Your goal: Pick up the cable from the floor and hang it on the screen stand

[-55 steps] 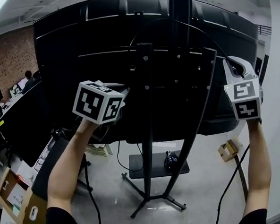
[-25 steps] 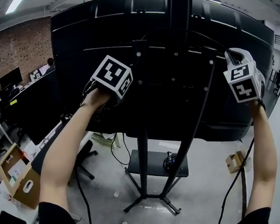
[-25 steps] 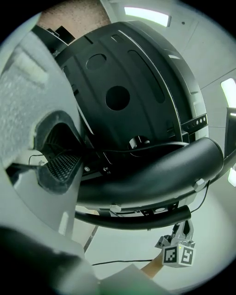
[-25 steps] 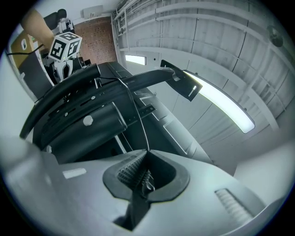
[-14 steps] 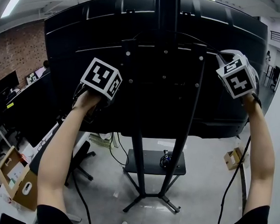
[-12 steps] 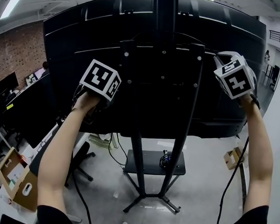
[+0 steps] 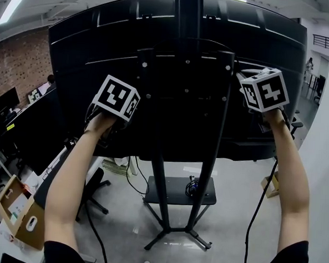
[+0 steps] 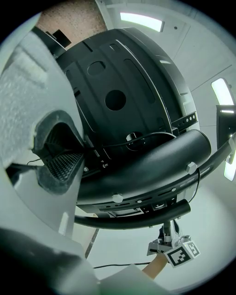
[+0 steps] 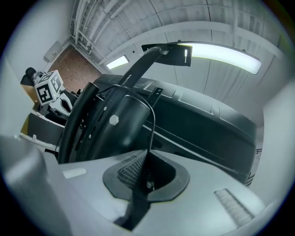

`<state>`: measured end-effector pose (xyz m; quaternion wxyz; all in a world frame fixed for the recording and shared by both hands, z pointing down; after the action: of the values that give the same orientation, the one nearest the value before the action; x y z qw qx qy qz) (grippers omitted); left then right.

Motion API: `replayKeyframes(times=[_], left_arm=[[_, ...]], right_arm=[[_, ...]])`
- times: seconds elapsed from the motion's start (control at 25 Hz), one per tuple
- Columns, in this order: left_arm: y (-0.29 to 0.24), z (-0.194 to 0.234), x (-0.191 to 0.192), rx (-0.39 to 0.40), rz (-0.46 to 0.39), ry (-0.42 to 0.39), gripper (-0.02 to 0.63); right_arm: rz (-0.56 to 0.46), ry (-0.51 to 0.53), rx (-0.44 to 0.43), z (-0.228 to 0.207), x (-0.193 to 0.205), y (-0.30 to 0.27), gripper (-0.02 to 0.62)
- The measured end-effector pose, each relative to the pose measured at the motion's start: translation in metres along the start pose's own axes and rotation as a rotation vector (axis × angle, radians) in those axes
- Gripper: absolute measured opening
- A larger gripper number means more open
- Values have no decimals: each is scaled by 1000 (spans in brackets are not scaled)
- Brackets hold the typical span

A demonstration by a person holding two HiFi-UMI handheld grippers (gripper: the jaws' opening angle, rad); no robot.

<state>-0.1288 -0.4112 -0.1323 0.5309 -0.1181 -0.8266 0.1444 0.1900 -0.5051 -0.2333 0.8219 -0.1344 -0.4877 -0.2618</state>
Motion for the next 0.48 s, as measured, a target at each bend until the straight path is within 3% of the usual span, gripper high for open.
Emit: replayKeyframes(times=[0.24, 0.48], left_arm=[[1, 1, 0, -27, -57, -12, 25], [2, 0, -1, -22, -144, 30, 25]], right_arm=[[-6, -14, -27, 19, 17, -6, 18], [-60, -21, -20, 26, 25, -4, 18]])
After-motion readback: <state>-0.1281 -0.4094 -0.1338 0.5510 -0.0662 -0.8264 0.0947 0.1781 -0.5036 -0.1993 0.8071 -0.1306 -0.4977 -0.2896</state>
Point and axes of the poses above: the fingertips, and each gripper's own axes: y backward along the fingers, z to its left, x out of its underside, the point moved 1 cm from there along y, backward along the fingers, and after that the axes turned 8 degrees about -z, right-handed, at the moved point
